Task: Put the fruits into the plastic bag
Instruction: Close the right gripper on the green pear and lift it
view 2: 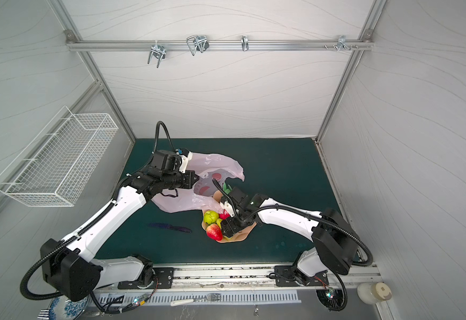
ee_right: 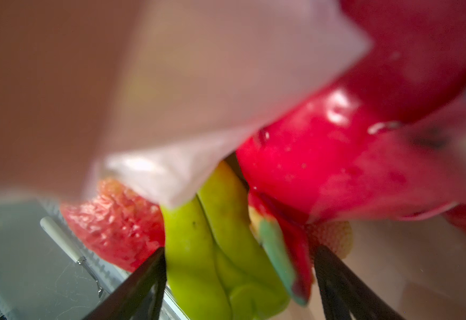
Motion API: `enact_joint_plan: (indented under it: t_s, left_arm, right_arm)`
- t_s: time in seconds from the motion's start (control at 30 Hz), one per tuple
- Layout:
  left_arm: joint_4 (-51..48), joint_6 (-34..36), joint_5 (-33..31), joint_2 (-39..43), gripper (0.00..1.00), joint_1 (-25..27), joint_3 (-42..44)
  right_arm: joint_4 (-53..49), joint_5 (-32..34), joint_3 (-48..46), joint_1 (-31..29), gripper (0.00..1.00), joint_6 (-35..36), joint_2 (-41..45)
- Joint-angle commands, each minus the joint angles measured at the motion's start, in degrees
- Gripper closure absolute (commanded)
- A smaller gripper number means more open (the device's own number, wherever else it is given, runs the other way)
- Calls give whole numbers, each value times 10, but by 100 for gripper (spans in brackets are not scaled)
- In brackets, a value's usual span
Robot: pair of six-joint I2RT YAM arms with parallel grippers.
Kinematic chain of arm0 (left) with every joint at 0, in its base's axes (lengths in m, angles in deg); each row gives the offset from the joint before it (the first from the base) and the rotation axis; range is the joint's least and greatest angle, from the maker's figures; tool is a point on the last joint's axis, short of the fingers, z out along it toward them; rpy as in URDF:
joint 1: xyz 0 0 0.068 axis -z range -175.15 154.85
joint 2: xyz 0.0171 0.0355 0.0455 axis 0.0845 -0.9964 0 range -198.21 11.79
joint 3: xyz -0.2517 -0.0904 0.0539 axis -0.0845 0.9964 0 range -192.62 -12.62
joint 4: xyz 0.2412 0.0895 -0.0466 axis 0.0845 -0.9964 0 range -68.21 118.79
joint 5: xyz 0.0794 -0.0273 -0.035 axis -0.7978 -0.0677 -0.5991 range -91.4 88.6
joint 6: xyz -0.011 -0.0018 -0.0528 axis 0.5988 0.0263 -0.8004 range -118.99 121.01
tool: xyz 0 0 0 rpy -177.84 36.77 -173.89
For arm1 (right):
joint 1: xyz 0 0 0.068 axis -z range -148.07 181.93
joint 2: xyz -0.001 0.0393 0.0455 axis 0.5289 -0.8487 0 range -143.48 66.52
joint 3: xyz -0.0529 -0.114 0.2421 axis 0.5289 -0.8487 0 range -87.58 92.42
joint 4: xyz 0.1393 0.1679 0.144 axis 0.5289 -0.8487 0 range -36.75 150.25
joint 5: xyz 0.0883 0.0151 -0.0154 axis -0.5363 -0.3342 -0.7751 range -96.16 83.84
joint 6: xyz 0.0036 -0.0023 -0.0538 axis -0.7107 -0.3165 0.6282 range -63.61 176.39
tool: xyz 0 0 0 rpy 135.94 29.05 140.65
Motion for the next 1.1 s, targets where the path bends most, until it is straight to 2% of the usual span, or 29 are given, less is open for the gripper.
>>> enact_joint_plan:
  t_s: [0.0, 0.17, 0.57, 0.73, 1.07]
  left_arm:
    - [10, 6, 6, 4, 100, -2, -6]
    - [10, 6, 6, 4, 100, -2, -5]
    - [9, 8, 7, 5, 100, -2, -4]
    - [9, 8, 8, 5, 100, -2, -4]
    - [9, 8, 9, 9, 100, -2, -2]
  right_arm:
    - [3, 7, -9, -4, 16, 12, -11]
    - [3, 17, -13, -3, 19, 12, -12]
    - [-25, 48, -10, -4, 38, 8, 30]
    - [-36, 57, -8, -4, 50, 5, 53]
    - [-76, 64, 0, -3, 56, -1, 102]
